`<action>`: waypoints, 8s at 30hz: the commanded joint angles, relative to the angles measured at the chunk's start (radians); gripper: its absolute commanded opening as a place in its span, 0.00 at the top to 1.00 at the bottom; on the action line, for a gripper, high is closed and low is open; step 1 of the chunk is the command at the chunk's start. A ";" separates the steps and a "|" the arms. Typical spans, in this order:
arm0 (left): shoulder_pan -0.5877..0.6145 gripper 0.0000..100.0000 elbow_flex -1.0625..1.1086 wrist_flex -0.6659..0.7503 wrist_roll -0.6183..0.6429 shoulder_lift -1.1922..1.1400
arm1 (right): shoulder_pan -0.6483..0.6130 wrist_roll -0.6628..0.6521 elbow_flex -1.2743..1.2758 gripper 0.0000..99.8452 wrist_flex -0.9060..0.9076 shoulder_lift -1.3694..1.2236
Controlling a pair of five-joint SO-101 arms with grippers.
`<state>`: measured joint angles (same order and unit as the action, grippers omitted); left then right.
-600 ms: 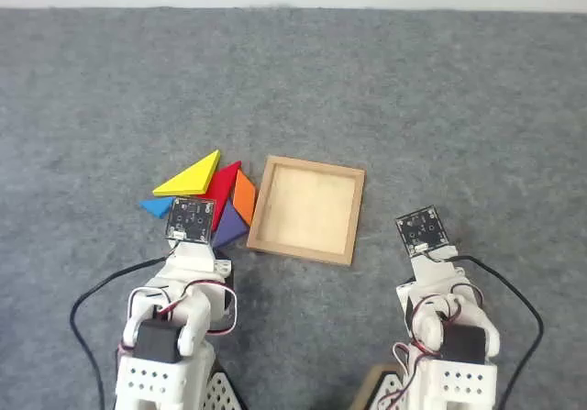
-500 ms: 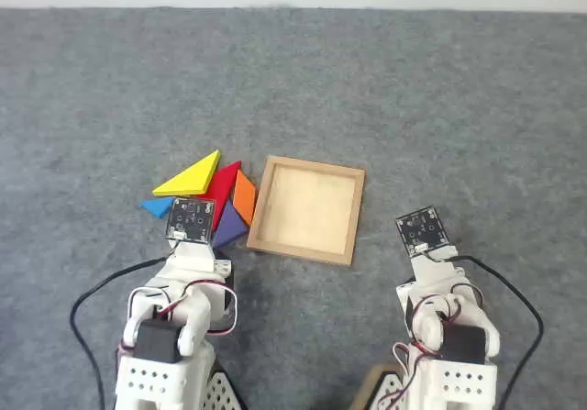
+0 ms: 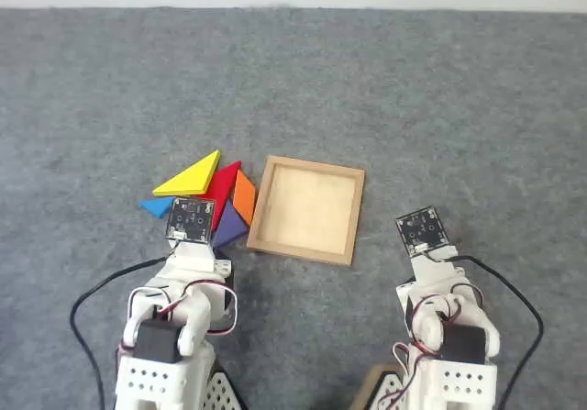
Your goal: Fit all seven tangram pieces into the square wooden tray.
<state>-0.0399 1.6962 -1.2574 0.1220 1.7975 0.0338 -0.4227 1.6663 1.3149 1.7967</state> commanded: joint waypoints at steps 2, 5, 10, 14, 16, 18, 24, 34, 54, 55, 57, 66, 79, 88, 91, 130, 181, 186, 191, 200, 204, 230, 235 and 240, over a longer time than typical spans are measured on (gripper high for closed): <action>0.006 0.98 -0.012 -0.006 0.006 0.018 | -0.004 -0.008 0.017 0.99 0.001 0.016; -0.002 0.98 -0.012 -0.006 0.005 0.018 | -0.004 -0.008 0.017 0.99 0.001 0.016; 0.000 0.98 -0.012 -0.008 0.003 0.018 | -0.004 -0.008 0.017 0.99 0.001 0.016; -0.002 0.98 -0.012 -0.008 0.003 0.018 | -0.004 -0.008 0.017 0.99 0.001 0.016; -0.002 0.98 -0.012 -0.006 0.003 0.018 | -0.004 -0.008 0.017 0.99 0.001 0.016; -0.002 0.98 -0.012 -0.006 0.003 0.018 | -0.004 -0.008 0.017 0.99 0.001 0.016; 0.023 0.98 -0.012 -0.008 0.002 0.020 | -0.004 -0.008 0.017 0.99 0.001 0.016; 0.296 0.99 -0.012 0.213 -0.397 0.020 | -0.002 -0.008 0.017 0.99 0.001 0.016; 0.384 0.87 -0.524 0.137 -0.569 -0.563 | -0.004 -0.008 0.017 0.99 0.001 0.016; 0.381 0.87 -0.570 0.144 -0.574 -0.666 | -0.004 -0.008 0.017 0.99 0.001 0.016; 0.356 0.87 -0.682 0.143 -0.600 -0.872 | -0.004 -0.008 0.017 0.99 0.001 0.016; 0.256 0.86 -1.193 0.087 -0.635 -1.587 | -0.004 -0.008 0.017 0.99 0.001 0.016; 0.164 0.83 -1.343 0.199 -0.675 -1.924 | -0.004 -0.008 0.017 0.99 0.001 0.016; 0.192 0.83 -1.451 0.204 -0.690 -2.096 | -0.004 -0.008 0.017 0.99 0.001 0.016; 0.209 0.83 -1.468 0.206 -0.720 -2.124 | -0.004 -0.008 0.017 0.99 0.001 0.016; 0.342 0.77 -2.424 -0.330 -0.675 -2.658 | -0.004 -0.008 0.017 0.99 0.001 0.016; 0.509 0.81 -1.684 -0.107 -0.141 -2.194 | -0.004 -0.008 0.017 0.99 0.001 0.016; 0.446 0.75 -1.926 -0.325 -0.009 -2.384 | -0.004 -0.008 0.017 0.99 0.001 0.016; 0.431 0.74 -2.026 -0.376 0.015 -2.495 | -0.004 -0.008 0.017 0.99 0.001 0.016; 0.397 0.75 -1.983 -0.388 0.002 -2.536 | -0.004 -0.008 0.017 0.99 0.001 0.016; 0.342 0.74 -1.982 -0.377 0.064 -2.536 | -0.004 -0.008 0.017 0.99 0.001 0.016; 0.222 0.77 -2.035 -0.169 0.104 -2.538 | -0.004 -0.008 0.017 0.99 0.001 0.016; 0.201 0.78 -2.043 -0.167 -0.017 -2.538 | -0.004 -0.008 0.017 0.99 0.001 0.016; 0.206 0.81 -2.074 -0.173 -0.252 -2.506 | -0.004 -0.008 0.017 0.99 0.001 0.016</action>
<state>0.1765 -0.3491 -1.4262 0.0299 -0.7204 0.0338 -0.4227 1.6663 1.3149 1.7967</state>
